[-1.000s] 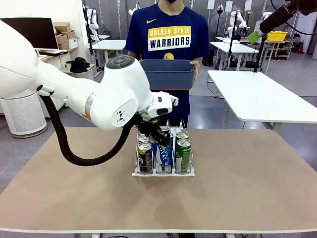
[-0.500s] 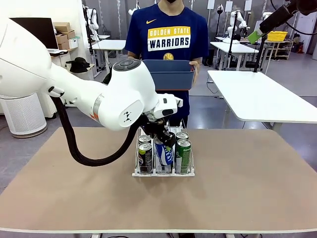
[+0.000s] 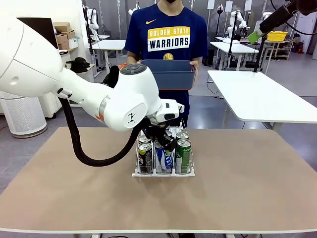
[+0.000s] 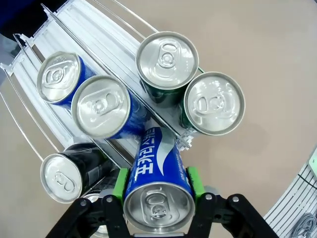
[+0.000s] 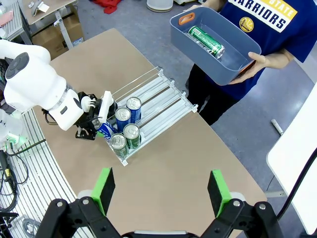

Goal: Fill the beverage cans into the dispenser.
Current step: Place the picked Ionic drink in the line of the Automatic Can Dispenser with the same cans.

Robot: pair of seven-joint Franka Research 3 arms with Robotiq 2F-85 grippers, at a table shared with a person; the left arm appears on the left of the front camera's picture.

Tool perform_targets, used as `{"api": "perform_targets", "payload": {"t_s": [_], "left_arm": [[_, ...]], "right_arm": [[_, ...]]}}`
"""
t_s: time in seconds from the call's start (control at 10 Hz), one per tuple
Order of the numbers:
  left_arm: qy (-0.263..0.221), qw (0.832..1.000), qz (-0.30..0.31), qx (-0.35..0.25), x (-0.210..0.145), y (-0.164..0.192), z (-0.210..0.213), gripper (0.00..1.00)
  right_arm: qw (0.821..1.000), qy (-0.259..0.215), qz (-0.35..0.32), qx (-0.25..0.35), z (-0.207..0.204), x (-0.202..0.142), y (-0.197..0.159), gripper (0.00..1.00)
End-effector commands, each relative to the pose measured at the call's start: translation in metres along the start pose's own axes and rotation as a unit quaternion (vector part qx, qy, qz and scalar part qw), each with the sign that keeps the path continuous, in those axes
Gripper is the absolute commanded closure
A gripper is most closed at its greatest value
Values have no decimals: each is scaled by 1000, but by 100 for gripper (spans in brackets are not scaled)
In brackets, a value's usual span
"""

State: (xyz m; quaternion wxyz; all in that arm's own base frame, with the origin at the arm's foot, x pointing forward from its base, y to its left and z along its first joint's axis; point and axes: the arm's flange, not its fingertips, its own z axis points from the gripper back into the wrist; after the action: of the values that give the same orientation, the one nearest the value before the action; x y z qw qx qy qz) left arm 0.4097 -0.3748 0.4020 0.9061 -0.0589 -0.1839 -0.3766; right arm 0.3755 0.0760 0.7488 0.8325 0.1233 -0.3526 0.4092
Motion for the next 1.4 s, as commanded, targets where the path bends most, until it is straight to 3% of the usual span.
{"api": "perform_targets", "payload": {"t_s": [0.0, 0.2, 0.3, 0.7, 1.1, 1.2, 1.3], "left_arm": [[10, 1000, -11, 16, 7, 4, -4, 43], [52, 998, -11, -45, 5, 4, 6, 43], [15, 1000, -3, 1, -2, 2, -6, 43], [15, 1000, -3, 1, -2, 2, -6, 43], [55, 998, -8, -8, 7, 9, -16, 43], [62, 998, -11, -9, 7, 12, -15, 23], [54, 998, -7, -11, 9, 8, -13, 23]], "right_arm": [[1000, 1, -1, 0, 0, -1, 0, 0], [1000, 1, -1, 0, 0, -1, 0, 0], [1000, 1, -1, 0, 0, -1, 0, 0], [1000, 1, -1, 0, 0, -1, 0, 0], [1000, 1, -1, 0, 0, -1, 0, 0], [1000, 1, -1, 0, 0, -1, 0, 0], [1000, 1, -1, 0, 0, -1, 0, 0]]}}
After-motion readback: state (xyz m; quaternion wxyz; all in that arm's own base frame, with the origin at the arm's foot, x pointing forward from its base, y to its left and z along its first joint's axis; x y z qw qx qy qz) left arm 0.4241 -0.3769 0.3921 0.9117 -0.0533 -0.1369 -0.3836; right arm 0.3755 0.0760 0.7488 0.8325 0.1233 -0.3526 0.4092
